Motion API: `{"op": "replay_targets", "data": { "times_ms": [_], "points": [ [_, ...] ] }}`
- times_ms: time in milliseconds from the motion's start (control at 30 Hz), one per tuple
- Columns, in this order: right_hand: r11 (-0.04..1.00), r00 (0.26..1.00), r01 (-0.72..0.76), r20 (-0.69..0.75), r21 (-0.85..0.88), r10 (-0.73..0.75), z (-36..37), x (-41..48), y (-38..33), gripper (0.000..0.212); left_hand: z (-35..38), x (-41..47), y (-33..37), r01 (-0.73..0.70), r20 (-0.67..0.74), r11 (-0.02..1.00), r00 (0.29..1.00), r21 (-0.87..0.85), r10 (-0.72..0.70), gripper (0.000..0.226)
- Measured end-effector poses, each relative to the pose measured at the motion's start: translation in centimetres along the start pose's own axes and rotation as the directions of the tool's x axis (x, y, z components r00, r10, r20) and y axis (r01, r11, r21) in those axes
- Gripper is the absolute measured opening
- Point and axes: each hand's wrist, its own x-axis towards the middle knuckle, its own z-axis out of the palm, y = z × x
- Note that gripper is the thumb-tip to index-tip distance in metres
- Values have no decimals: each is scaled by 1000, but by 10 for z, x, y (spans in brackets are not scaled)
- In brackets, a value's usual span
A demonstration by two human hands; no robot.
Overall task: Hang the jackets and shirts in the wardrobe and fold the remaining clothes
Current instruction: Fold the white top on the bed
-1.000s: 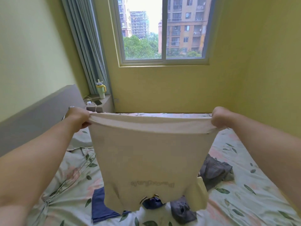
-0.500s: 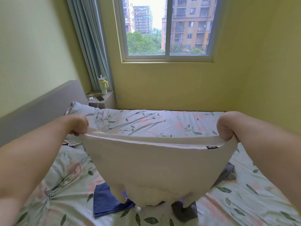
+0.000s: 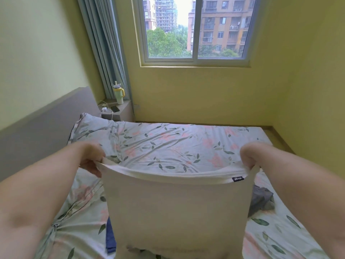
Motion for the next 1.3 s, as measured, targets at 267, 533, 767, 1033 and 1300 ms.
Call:
{"op": "replay_targets", "data": {
  "times_ms": [267,533,767,1033,1300],
  "points": [
    [177,853,308,-354,935,384,-40,70,-3,21,-26,58,40,-287,-584,861,811,-420,-15,21],
    [-274,715,620,-385,735,584,-121,38,13,38,-108,11,92,-673,-836,601,549,-431,15,45],
    [-241,772,553,-382,798,508,-78,47,-15,38,-67,35,40,-604,-766,601,643,-524,-22,49],
    [395,888,273,-387,878,247,73,107,-96,32,85,114,-76,-319,-518,936,831,-146,203,43],
    [787,976,174,-207,591,-60,203,110,-162,26,206,124,-172,-167,-113,912,968,376,223,47]
  ]
}}
